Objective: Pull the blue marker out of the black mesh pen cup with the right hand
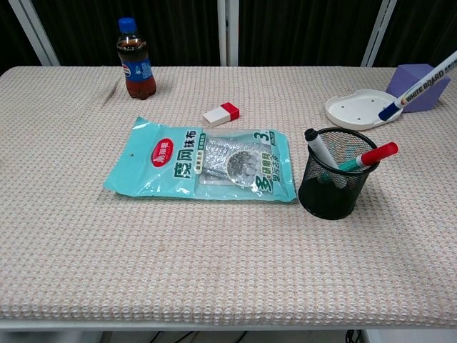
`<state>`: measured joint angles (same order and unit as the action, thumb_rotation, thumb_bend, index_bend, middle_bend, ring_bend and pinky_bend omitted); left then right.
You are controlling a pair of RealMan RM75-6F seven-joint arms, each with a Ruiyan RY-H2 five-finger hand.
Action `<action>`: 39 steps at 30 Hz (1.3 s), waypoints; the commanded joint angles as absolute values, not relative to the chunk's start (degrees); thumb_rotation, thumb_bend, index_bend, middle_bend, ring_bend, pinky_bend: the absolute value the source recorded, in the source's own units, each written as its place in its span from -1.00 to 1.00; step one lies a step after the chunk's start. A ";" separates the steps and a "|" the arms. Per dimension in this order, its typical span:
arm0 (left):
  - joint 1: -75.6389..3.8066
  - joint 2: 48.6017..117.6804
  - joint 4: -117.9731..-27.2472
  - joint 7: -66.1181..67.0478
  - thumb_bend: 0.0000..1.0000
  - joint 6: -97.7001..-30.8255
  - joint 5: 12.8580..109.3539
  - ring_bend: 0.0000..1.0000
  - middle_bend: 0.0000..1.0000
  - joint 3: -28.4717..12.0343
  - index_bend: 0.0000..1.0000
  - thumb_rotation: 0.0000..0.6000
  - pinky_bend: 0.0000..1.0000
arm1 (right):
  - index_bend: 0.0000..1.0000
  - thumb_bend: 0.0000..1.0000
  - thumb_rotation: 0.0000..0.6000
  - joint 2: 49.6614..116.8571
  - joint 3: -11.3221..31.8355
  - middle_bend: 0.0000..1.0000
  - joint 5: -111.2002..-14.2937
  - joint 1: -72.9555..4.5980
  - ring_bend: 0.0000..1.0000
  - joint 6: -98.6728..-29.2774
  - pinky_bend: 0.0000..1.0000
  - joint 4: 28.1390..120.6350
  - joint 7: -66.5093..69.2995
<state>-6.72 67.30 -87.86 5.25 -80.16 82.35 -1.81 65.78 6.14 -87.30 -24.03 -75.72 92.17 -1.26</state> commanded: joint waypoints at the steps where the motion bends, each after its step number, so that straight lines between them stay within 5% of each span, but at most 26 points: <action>1: -6.74 67.43 -87.58 5.08 -0.75 -79.90 82.22 -1.00 -0.78 -1.69 -0.71 1.00 -0.86 | 0.41 -0.29 1.00 68.51 6.01 -0.86 -85.16 -24.27 -1.00 -73.31 -1.00 87.90 -0.56; 16: -6.79 67.90 -85.94 3.62 -0.75 -78.99 81.28 -1.00 -0.78 -1.78 -0.71 1.00 -0.86 | 0.43 -0.29 1.00 75.15 5.23 -0.88 -84.29 -26.11 -1.00 -68.53 -1.00 79.85 -0.93; 20: -6.71 67.78 -85.98 3.55 -0.75 -79.25 81.40 -1.00 -0.78 -1.80 -0.71 1.00 -0.86 | -0.06 -0.35 1.00 74.56 4.43 -0.95 -84.12 -26.36 -1.00 -66.61 -1.00 80.65 -1.38; 22: -6.63 67.70 -86.06 3.55 -0.75 -79.37 81.44 -1.00 -0.78 -1.76 -0.71 1.00 -0.86 | -0.62 -0.48 1.00 73.82 4.04 -0.99 -84.05 -26.42 -1.00 -65.74 -1.00 81.48 -1.23; 24: -6.56 67.64 -86.14 3.57 -0.75 -79.43 81.44 -1.00 -0.78 -1.72 -0.71 1.00 -0.86 | -0.96 -0.61 1.00 73.06 3.71 -1.00 -84.09 -26.36 -1.00 -65.19 -1.00 82.41 -0.58; 31: -6.51 67.63 -86.41 3.73 -0.75 -79.73 81.74 -1.00 -0.78 -1.68 -0.71 1.00 -0.86 | -1.00 -0.82 1.00 70.73 2.73 -1.00 -85.66 -25.91 -1.00 -65.43 -1.00 84.54 1.04; 39: -6.58 67.48 -86.81 4.11 -0.75 -79.83 81.82 -1.00 -0.78 -1.76 -0.71 1.00 -0.86 | -1.00 -0.82 1.00 67.18 1.64 -1.00 -87.00 -23.30 -1.00 -68.92 -1.00 86.85 2.71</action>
<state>-6.58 67.48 -86.81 4.12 -79.83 81.83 -1.76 67.57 1.84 -86.93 -23.69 -68.53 86.57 2.37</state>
